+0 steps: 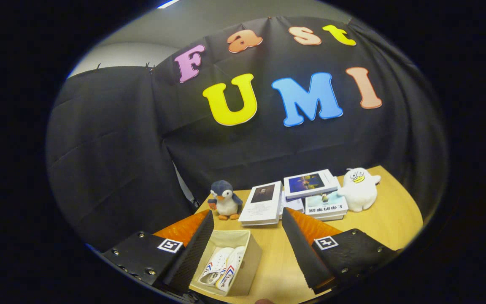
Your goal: Open the storage box then place both shoes into the box .Put the left shoe in first, then the right shoe, with the right side of both shoes facing outward in a uniform manner.
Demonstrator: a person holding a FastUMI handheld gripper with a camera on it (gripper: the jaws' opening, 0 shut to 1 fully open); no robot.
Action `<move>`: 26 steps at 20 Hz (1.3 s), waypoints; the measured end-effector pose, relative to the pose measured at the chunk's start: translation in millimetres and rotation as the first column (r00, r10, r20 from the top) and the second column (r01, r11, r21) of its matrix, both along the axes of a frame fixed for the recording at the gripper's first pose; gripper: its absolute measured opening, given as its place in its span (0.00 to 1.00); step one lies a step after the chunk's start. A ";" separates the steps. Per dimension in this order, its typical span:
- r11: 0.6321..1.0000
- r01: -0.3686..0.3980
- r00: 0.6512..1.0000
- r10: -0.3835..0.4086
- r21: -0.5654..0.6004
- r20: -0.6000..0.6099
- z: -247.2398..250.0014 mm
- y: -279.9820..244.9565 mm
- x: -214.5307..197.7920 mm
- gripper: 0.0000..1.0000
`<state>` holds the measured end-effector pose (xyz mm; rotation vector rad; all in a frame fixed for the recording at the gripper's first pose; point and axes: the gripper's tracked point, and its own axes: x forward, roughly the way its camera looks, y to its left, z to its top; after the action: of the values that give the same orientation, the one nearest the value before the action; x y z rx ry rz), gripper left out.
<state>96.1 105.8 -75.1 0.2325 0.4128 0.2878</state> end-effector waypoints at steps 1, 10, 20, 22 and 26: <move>1.000 0.016 1.000 -0.016 -0.020 0.024 6.6 -11.5 -1.9 0.98; 0.967 0.214 0.956 -0.179 -0.137 0.235 42.0 -111.7 -15.3 0.97; 0.956 0.268 0.929 -0.224 -0.118 0.296 54.8 -142.6 -17.5 0.98; 0.955 0.273 0.922 -0.224 -0.117 0.315 58.4 -143.8 -16.4 0.97; 0.956 0.267 0.923 -0.219 -0.118 0.318 59.8 -141.3 -14.6 0.97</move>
<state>81.5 -35.5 -15.3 0.0788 0.0993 0.0408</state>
